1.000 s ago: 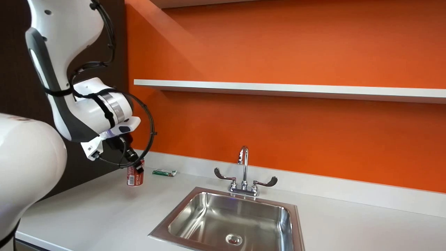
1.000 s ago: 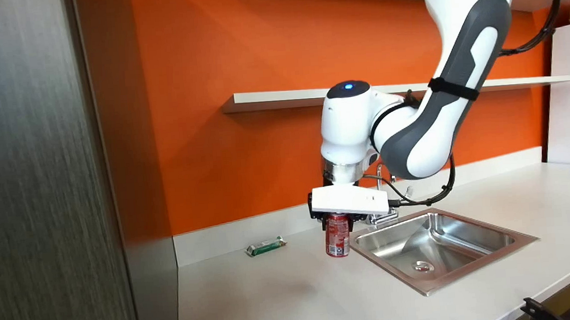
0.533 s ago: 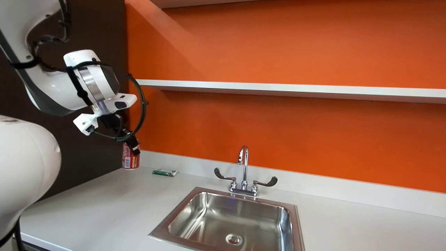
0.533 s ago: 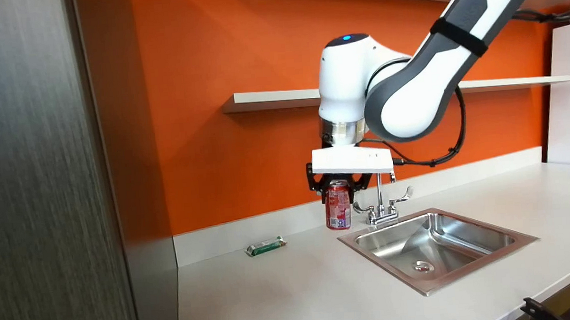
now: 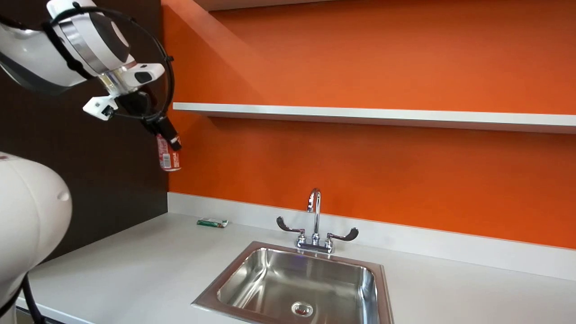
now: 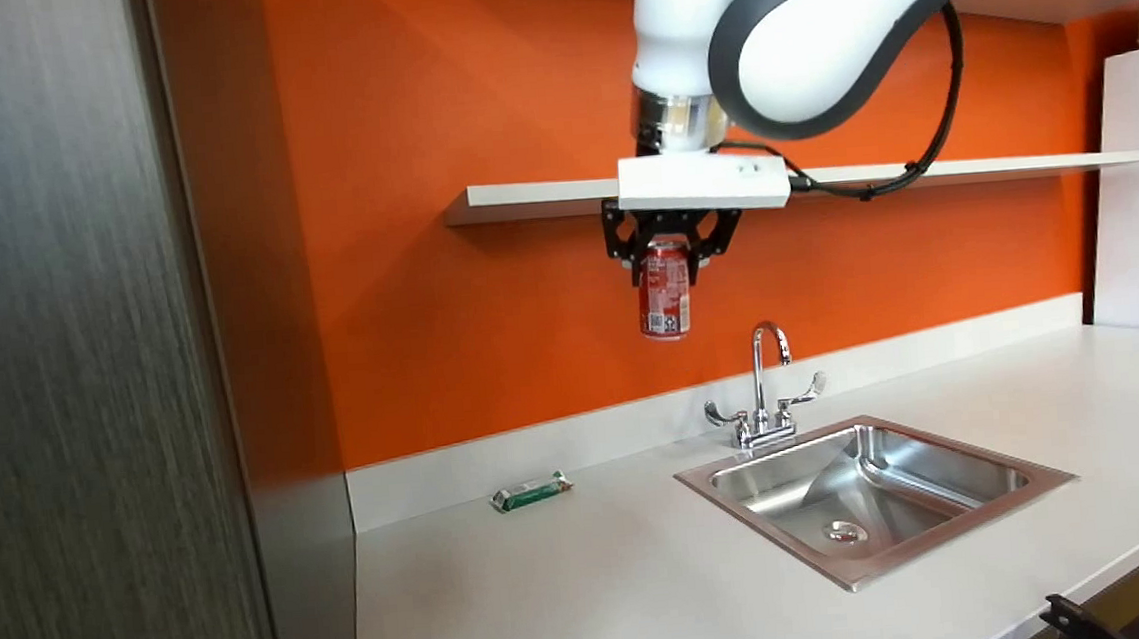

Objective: Put the red can on the bottom shelf

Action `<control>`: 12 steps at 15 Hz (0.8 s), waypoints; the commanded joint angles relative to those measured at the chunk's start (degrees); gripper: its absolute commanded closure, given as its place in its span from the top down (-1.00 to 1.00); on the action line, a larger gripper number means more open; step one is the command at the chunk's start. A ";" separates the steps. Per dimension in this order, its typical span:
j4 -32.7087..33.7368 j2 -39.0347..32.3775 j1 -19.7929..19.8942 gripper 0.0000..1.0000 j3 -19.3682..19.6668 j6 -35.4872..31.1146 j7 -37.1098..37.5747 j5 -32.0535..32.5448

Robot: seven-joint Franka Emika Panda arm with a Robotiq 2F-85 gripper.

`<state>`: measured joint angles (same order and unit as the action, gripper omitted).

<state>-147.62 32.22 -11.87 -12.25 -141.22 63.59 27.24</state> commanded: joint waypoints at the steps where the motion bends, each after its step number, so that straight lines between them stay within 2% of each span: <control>1: 4.43 4.69 4.27 -0.23 -3.54 3.65 -5.10 -1.78; 12: 17.50 4.58 11.53 -0.23 -6.30 3.50 -9.90 -1.33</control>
<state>-134.61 37.42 -3.66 -16.49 -139.30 56.52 26.88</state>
